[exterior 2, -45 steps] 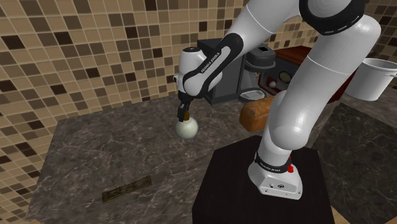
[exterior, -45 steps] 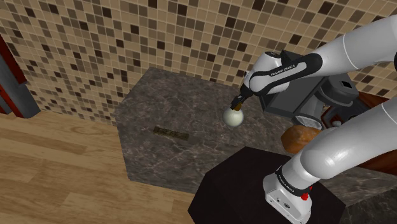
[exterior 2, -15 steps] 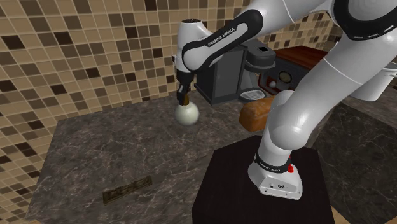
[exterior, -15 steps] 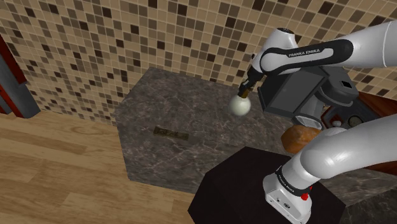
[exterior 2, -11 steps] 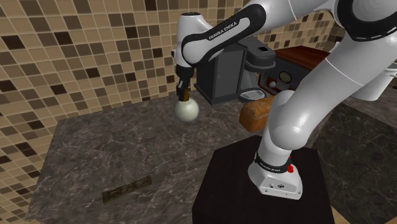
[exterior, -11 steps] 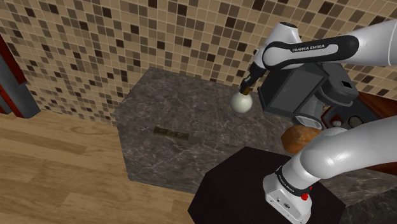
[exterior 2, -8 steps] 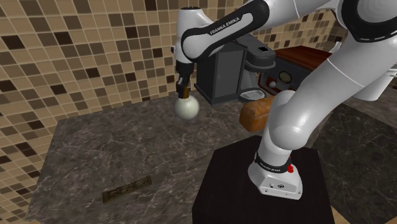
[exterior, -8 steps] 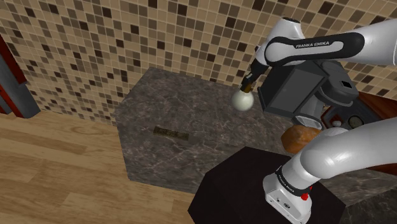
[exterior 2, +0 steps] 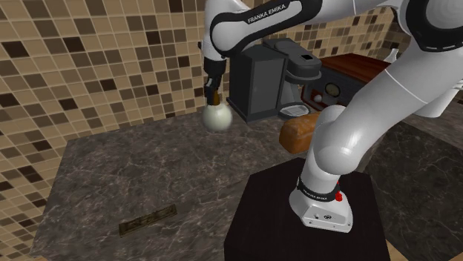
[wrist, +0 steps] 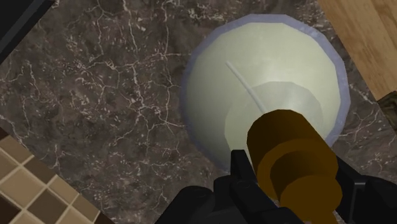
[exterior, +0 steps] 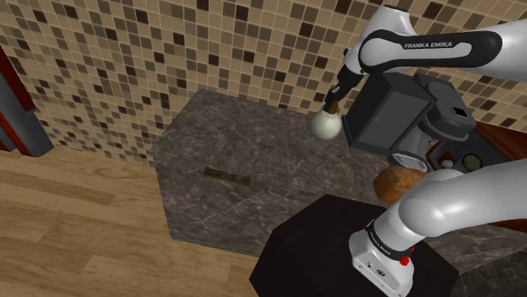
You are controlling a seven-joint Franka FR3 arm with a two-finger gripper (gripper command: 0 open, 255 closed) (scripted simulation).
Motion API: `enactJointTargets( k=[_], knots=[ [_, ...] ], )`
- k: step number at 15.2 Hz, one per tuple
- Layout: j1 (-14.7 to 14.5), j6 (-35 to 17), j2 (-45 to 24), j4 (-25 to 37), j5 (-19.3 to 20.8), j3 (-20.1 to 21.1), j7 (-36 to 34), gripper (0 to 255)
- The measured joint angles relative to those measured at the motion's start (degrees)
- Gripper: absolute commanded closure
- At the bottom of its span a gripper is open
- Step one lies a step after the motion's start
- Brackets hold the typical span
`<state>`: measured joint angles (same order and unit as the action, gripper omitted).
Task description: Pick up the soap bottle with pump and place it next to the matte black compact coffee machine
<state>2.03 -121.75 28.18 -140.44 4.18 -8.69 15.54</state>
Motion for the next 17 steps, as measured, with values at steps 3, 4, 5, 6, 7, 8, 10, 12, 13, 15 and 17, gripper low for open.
enactJointTargets(
  k=[3,4,5,6,7,8,10,12,13,15,17],
  knots=[
    [0.0,2.2,0.4,1.8,-0.1,0.1,0.0,255],
    [0.0,2.9,0.8,2.2,-0.1,0.2,0.0,255],
    [0.0,3.7,0.7,3.0,-0.1,0.2,0.0,255],
    [0.0,4.6,0.9,3.6,-0.1,0.2,0.1,255],
    [-0.1,5.3,0.7,4.6,-0.2,0.2,0.1,255],
    [-0.1,6.1,0.8,5.3,-0.2,0.3,0.0,255],
    [-0.1,7.6,1.1,6.6,-0.3,0.5,0.0,255],
    [-0.2,9.4,1.2,8.2,-0.3,0.5,0.0,255],
    [-0.2,10.2,1.4,8.9,-0.3,0.6,0.0,255],
    [-0.2,11.7,1.2,10.6,-0.4,0.6,0.0,255],
    [-0.3,13.2,0.9,12.3,-0.5,0.7,0.1,255]
  ],
)
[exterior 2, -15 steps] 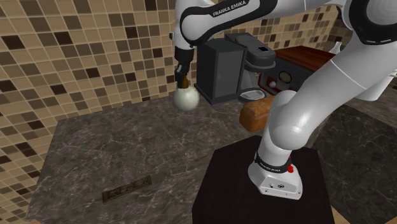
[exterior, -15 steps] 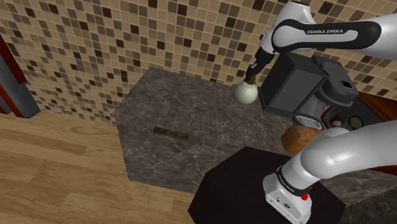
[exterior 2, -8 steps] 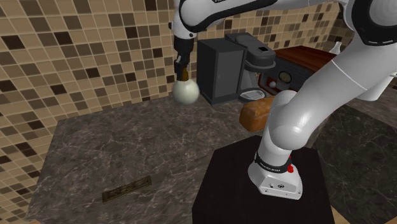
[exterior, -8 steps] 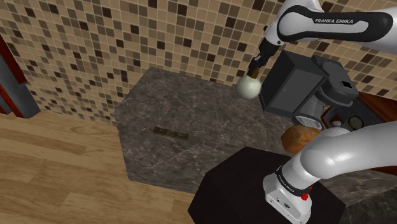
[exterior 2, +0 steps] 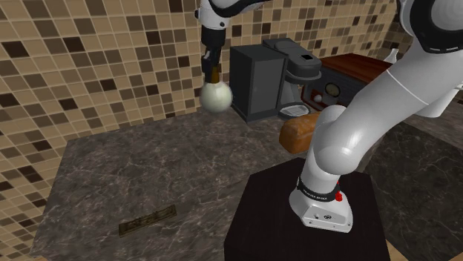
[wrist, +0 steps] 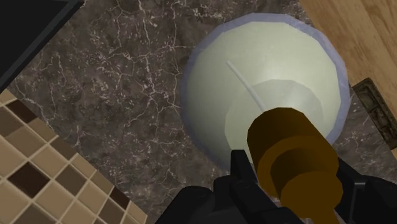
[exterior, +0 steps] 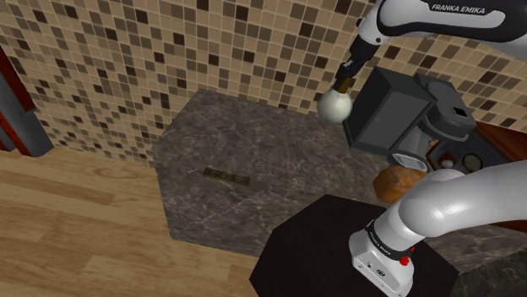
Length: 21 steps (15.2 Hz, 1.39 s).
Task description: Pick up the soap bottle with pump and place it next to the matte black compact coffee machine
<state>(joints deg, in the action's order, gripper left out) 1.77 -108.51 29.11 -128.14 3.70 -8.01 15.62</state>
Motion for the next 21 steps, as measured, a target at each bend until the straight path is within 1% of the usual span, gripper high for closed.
enactJointTargets(
  k=[11,21],
  knots=[
    [-0.2,8.2,-0.9,9.1,-0.3,0.2,0.2,255],
    [-0.4,15.7,-3.4,19.0,-0.7,0.3,0.5,255]
  ],
)
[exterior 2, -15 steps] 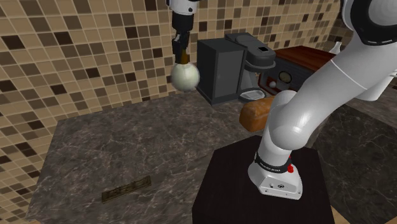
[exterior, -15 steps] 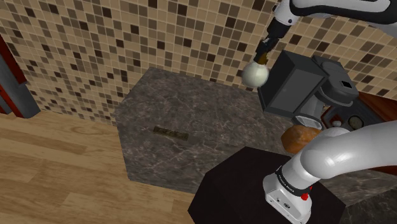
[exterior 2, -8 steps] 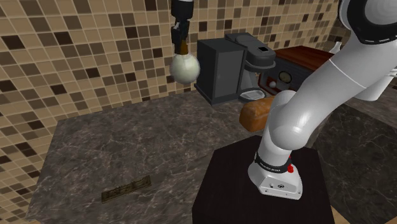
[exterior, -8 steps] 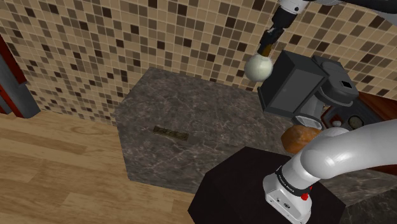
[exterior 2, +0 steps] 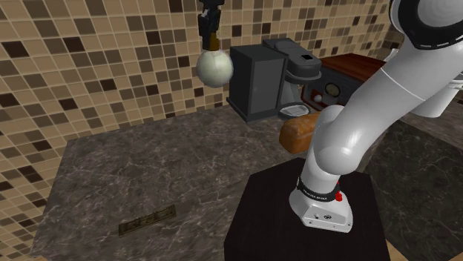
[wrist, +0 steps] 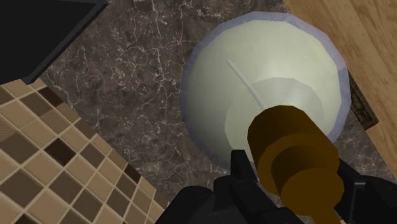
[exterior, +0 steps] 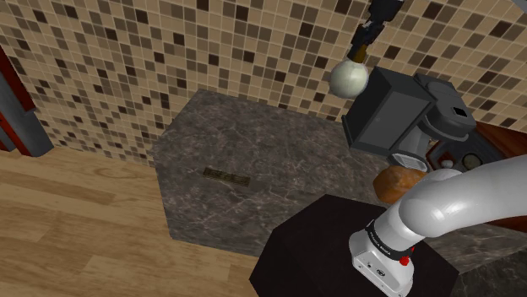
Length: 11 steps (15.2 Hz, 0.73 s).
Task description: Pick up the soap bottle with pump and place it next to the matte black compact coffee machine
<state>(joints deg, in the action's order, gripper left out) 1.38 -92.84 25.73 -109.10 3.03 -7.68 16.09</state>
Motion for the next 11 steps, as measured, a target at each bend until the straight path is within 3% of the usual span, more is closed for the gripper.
enactJointTargets(
  k=[11],
  knots=[
    [-0.3,8.9,-4.5,13.4,-0.5,0.0,0.3,255]
  ],
)
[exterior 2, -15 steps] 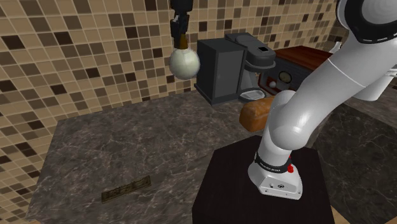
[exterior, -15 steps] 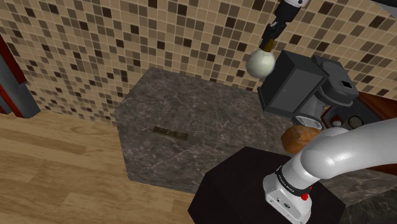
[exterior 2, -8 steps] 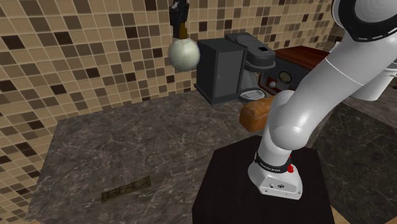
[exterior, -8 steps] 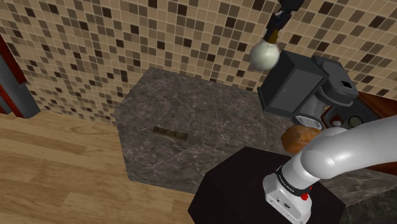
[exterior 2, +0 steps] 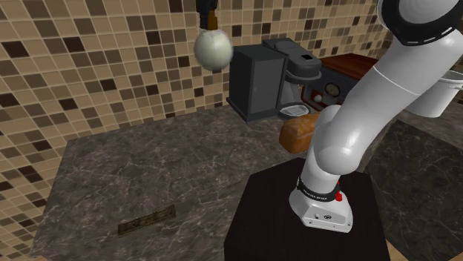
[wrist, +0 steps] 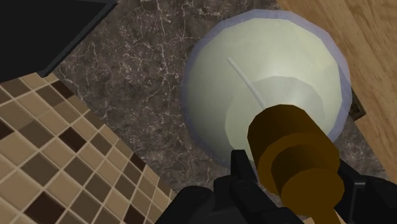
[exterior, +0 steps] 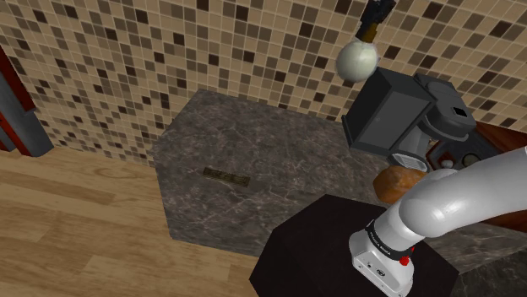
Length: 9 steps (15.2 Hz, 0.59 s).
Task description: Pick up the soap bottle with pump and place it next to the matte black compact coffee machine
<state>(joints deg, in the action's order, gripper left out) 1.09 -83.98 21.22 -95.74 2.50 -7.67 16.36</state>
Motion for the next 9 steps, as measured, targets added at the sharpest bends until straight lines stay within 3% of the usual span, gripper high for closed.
enactJointTargets(
  k=[9],
  knots=[
    [0.1,6.5,-3.9,10.4,-0.4,-0.8,1.2,255]
  ],
)
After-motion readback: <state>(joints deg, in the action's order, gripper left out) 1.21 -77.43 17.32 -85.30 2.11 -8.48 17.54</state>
